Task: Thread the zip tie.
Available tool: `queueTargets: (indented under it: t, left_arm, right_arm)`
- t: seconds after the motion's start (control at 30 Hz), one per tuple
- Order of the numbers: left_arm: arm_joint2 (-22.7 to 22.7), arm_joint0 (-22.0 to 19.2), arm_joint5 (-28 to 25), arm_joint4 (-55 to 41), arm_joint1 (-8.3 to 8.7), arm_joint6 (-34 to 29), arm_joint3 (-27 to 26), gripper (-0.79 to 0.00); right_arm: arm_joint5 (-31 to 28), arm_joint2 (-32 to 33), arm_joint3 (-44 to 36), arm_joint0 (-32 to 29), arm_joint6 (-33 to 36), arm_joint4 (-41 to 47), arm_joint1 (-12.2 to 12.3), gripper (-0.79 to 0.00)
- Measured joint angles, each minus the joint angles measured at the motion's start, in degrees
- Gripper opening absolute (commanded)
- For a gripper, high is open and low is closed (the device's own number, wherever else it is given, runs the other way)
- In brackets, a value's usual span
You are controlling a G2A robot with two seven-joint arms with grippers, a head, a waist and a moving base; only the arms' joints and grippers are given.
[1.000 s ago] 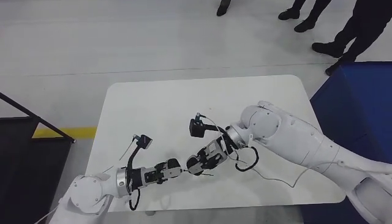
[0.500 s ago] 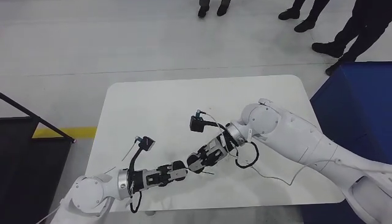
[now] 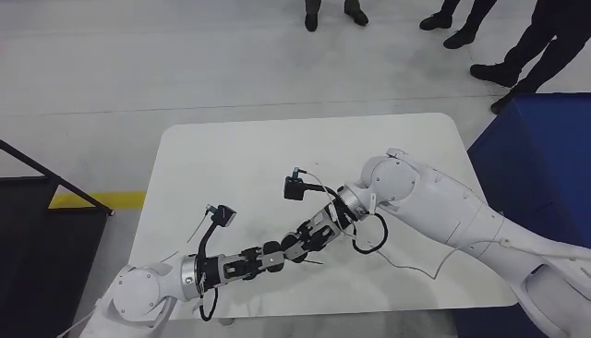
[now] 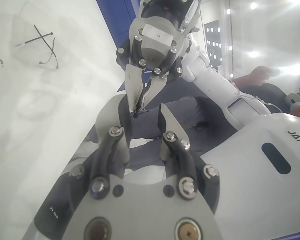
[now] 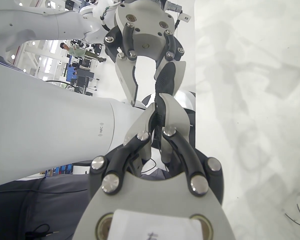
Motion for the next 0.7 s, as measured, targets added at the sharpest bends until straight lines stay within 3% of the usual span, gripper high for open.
queueTargets:
  t: [0.2, 0.23, 0.27, 0.5, 0.7]
  left_arm:
    - [0.5, 0.2, -0.2, 0.8, 0.18, 0.8, -0.4, -0.785]
    - [0.6, 0.3, -0.3, 1.0, 0.22, 1.0, -0.5, -0.785]
    - [0.6, 0.4, -0.3, 1.1, 0.24, 1.2, -0.5, -0.785]
    - [0.2, 1.2, -1.1, 0.1, 0.48, 2.7, -0.9, -0.785]
    - [-0.2, 1.4, 1.4, -3.2, 0.65, 2.0, 0.1, -0.785]
  right_arm:
    - [0.0, 0.6, -0.2, -0.3, 0.0, -0.2, 0.4, -0.785]
    - [0.0, 0.8, -0.3, -0.4, 0.0, -0.2, 0.6, -0.579]
    - [-0.1, 1.0, -0.4, -0.5, -0.1, -0.2, 0.7, 0.0]
    - [-1.7, 2.7, -2.0, -1.5, -1.7, -0.7, 2.5, 0.0]
    - [-2.1, 3.1, -1.9, -1.6, -2.1, -1.2, 2.9, 0.0]
